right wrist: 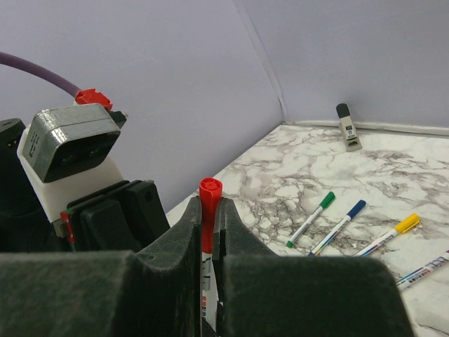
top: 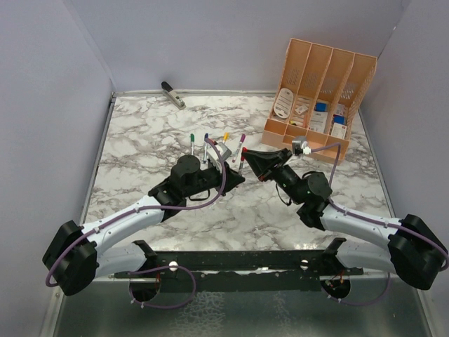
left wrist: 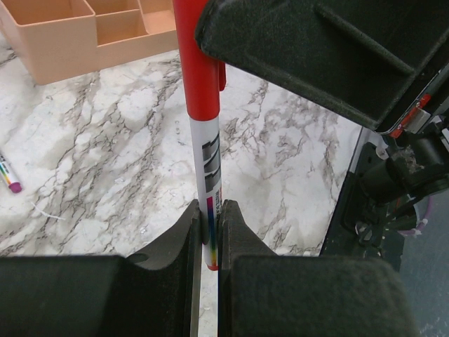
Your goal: Insert the pens into the pen caps
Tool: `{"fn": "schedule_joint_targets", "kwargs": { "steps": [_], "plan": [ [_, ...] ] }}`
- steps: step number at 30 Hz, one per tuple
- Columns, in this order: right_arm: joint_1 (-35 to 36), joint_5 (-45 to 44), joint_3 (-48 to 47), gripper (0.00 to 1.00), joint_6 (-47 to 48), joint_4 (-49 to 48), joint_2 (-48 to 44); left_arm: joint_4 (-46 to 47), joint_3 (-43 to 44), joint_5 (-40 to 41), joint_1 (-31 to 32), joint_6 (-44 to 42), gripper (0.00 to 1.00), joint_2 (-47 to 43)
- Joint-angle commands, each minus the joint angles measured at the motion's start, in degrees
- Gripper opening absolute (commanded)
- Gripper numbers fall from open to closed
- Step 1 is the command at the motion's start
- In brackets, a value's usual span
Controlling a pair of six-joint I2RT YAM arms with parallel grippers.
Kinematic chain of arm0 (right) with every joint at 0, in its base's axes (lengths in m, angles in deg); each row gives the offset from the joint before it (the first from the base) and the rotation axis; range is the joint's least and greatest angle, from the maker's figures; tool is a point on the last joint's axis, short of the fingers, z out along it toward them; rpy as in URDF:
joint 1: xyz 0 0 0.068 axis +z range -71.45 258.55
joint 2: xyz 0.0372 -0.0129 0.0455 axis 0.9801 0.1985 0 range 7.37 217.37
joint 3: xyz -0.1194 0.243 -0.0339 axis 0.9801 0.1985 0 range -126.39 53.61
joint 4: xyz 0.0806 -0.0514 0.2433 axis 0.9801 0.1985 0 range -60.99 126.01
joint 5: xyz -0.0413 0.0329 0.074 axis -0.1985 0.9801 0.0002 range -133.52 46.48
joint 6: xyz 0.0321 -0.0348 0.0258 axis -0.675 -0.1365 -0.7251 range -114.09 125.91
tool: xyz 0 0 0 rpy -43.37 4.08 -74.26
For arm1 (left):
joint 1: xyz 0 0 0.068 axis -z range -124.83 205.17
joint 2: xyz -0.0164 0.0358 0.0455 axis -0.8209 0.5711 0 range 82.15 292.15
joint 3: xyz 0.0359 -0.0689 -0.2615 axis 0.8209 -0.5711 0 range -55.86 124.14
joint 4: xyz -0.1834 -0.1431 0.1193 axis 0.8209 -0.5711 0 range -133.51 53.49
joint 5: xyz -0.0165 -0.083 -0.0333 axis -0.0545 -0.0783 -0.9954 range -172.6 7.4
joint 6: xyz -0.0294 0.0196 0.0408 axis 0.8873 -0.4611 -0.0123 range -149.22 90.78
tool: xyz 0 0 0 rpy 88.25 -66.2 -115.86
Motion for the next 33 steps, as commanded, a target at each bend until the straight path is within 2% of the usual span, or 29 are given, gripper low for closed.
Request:
{"fn": "schedule_joint_targets", "kwargs": {
  "steps": [1, 7, 11, 12, 16, 19, 22, 25, 29, 33],
  "plan": [
    [2.3, 1.2, 3.1, 0.01, 1.8, 18.2, 5.0, 19.9, 4.6, 6.6, -0.7, -1.3, 0.0, -5.0],
    [3.3, 0.7, 2.3, 0.01, 2.5, 18.5, 5.9, 19.7, 4.3, 6.7, -0.7, -1.1, 0.0, -4.2],
    [3.3, -1.2, 0.7, 0.01, 4.3, 19.1, 3.2, 15.8, 4.2, 6.0, -0.8, -1.2, 0.0, -2.9],
    [3.4, -2.1, -0.1, 0.04, 4.8, 19.7, 2.1, 14.2, 4.2, 6.0, -0.8, -1.2, 0.0, -2.4],
    [3.3, -6.2, -3.6, 0.28, 7.8, 20.4, -2.8, 8.7, 3.4, 6.5, -0.8, -1.1, 0.0, -0.6],
    [3.3, -11.5, -6.4, 0.33, 9.7, 22.6, -6.8, 4.9, 2.7, 7.2, -1.0, -1.1, 0.0, 1.0],
    [3.3, -16.9, -8.3, 0.35, 10.8, 24.6, -11.4, 0.1, 2.7, 9.5, -1.9, -1.3, 0.0, 3.2],
    [3.3, -20.3, -8.5, 0.36, 13.2, 25.4, -15.9, -4.7, 2.7, 10.4, -5.3, 0.0, 0.0, 6.0],
    [3.3, -26.8, -10.3, 0.36, 13.7, 31.9, -18.6, -8.9, 3.1, 9.7, -14.9, 2.5, 0.0, 10.0],
    [3.3, -30.4, -10.8, 0.35, 13.2, 38.1, -18.4, -15.3, 7.1, 14.7, -21.8, 1.1, 0.0, 13.1]
  ]
}}
